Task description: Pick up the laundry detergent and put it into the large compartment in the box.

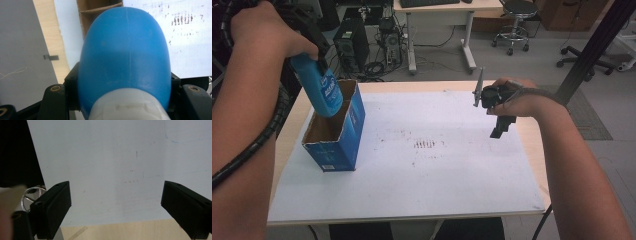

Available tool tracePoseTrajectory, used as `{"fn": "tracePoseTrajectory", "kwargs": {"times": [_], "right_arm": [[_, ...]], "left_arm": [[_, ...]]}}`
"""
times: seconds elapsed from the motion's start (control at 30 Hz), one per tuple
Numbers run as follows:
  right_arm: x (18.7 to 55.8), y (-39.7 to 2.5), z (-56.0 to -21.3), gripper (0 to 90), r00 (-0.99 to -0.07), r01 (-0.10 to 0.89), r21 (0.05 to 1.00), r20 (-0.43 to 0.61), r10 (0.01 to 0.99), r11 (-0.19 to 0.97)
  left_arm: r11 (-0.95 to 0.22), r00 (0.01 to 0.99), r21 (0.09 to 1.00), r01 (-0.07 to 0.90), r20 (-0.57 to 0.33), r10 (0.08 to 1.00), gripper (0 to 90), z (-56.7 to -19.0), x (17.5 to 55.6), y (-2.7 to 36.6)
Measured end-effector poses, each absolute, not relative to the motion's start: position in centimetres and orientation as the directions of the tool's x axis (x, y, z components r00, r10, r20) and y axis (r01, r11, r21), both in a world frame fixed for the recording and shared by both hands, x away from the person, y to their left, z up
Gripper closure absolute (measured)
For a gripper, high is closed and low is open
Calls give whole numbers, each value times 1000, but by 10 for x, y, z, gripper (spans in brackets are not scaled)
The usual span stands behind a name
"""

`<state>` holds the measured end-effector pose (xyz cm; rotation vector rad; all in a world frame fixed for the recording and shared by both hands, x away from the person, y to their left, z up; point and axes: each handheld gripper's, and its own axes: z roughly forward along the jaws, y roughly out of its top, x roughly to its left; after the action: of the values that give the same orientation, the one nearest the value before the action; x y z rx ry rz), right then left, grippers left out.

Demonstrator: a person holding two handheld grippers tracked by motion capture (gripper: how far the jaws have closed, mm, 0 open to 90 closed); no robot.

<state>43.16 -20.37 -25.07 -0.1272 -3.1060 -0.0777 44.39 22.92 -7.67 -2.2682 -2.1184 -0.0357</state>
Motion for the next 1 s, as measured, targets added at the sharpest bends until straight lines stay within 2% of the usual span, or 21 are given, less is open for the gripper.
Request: {"fn": "tracePoseTrajectory", "kwargs": {"times": [0.33,1.0], "right_arm": [[431,-205,-248,93,-996,83,45,30,82,996],[431,-205,-250,93,-996,82,47,33,80,996]], "left_arm": [[-42,42,-10,999,50,998,383,-84,445,241],[-22,24,-32,999,60,998,383,-126,450,253]]}}
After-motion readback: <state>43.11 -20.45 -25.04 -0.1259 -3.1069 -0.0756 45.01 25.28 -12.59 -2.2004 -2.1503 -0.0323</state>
